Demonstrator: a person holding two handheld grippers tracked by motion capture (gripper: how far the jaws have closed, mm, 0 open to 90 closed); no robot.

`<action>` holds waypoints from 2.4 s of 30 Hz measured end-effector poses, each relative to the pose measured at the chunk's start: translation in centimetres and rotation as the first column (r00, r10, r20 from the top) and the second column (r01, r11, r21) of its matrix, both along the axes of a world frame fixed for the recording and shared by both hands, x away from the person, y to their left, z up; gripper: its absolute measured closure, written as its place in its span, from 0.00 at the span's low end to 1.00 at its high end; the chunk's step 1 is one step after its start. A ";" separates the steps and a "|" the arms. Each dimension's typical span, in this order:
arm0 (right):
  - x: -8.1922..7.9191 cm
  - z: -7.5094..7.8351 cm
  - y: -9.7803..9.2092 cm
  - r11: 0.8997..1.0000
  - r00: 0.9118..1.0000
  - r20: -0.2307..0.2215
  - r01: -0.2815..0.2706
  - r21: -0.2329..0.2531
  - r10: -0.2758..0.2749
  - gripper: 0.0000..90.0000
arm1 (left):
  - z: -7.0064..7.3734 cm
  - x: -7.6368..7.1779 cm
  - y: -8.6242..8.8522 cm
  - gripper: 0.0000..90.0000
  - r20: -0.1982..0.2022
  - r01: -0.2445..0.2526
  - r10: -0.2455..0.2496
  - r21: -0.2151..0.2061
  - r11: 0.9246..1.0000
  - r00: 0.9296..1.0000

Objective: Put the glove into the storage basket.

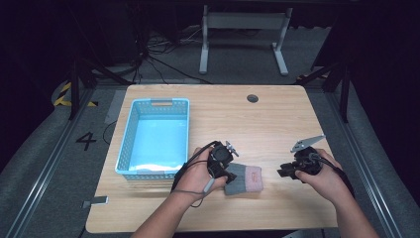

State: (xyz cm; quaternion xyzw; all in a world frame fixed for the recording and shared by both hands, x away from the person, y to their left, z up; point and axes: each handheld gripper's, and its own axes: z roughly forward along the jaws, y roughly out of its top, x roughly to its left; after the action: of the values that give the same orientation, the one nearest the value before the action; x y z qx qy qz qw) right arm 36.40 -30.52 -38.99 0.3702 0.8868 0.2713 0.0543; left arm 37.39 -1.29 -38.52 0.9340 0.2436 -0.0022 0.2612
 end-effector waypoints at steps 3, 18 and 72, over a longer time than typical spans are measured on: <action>-0.2 0.0 -0.5 1.000 1.000 -0.006 0.018 0.006 -0.018 0.78 | -0.5 0.3 -0.7 0.52 -0.011 -0.008 0.008 0.026 1.000 1.000; -0.4 -0.2 -0.8 0.999 1.000 -0.019 0.006 0.032 -0.006 0.73 | -3.1 1.5 -3.6 0.39 -0.014 0.010 -0.007 0.177 0.984 1.000; 0.5 -0.1 -0.5 0.998 1.000 -0.009 -0.006 0.066 0.006 0.71 | -0.5 0.2 -3.6 0.77 -0.015 0.035 -0.033 0.191 0.981 0.999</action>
State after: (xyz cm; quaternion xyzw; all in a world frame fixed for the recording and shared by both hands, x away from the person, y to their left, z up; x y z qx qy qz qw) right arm 36.93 -31.06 -39.05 0.3704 0.8787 0.2988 0.0374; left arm 37.54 -4.87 -38.97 0.9588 0.2282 0.0111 0.1687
